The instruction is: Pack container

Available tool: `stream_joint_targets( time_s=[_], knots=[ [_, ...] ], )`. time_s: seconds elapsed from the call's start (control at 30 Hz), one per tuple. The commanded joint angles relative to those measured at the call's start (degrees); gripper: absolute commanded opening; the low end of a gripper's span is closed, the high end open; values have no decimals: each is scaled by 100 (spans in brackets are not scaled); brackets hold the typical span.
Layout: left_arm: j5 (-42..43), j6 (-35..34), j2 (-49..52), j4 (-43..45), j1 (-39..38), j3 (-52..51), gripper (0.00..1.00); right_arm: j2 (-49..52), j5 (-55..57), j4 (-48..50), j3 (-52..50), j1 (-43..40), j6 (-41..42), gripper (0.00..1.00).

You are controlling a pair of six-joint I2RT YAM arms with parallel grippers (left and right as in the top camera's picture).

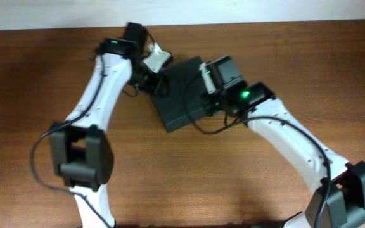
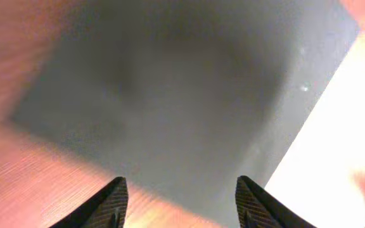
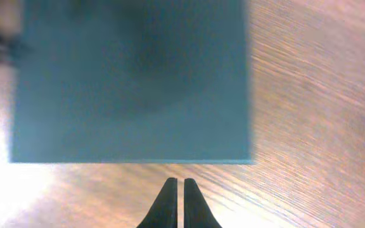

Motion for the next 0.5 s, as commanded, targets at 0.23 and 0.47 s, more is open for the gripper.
stream_joint_targets(
  time_s=[0.23, 0.47],
  knots=[
    [-616, -463, -643, -538, 765, 184, 61, 815, -890, 286, 33, -1115, 103, 4],
    [-616, -479, -643, -627, 905, 184, 61, 1572, -1639, 726, 33, -1106, 105, 4]
  ],
)
